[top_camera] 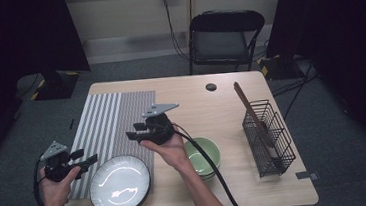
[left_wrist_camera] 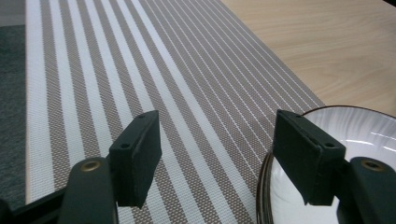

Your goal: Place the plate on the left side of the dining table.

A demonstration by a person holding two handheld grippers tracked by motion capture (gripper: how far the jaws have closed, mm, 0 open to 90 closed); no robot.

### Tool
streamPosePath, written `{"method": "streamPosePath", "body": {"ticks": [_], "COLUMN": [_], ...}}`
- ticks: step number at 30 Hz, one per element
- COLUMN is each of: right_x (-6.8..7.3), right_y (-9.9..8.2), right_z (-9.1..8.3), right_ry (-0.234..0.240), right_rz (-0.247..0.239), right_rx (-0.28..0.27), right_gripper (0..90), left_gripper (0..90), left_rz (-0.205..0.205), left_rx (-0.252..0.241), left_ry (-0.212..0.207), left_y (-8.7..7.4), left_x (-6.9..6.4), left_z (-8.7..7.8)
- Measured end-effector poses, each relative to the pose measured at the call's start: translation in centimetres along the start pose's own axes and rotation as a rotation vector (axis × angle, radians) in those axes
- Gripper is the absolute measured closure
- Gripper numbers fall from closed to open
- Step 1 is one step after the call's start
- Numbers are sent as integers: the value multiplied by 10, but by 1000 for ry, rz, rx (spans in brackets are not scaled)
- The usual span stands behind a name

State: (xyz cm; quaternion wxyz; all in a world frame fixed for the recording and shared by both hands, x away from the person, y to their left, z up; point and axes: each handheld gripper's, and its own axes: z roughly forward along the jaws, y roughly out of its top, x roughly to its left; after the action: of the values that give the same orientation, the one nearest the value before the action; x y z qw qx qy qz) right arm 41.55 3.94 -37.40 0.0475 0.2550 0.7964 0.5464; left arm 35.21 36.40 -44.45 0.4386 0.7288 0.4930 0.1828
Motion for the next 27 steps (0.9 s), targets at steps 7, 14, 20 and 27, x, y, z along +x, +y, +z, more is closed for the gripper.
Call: {"method": "streamPosePath", "body": {"ticks": [7, 14, 20, 27], "right_x": [20, 20, 14, 7], "right_y": [-12, -37, -53, -66], "right_z": [32, 52, 57, 59], "right_ry": [68, 65, 35, -4], "right_rz": [-8, 28, 54, 83], "right_rx": [71, 139, 176, 196], "right_gripper": [601, 677, 732, 795], "left_gripper": [354, 391, 457, 614], "left_rz": [12, 30, 22, 27], "left_rx": [10, 32, 59, 73], "left_ry": [-51, -106, -128, -182], "left_y": [0, -3, -8, -10], "left_x": [-4, -7, -6, -5], "left_z": [4, 9, 14, 16]}}
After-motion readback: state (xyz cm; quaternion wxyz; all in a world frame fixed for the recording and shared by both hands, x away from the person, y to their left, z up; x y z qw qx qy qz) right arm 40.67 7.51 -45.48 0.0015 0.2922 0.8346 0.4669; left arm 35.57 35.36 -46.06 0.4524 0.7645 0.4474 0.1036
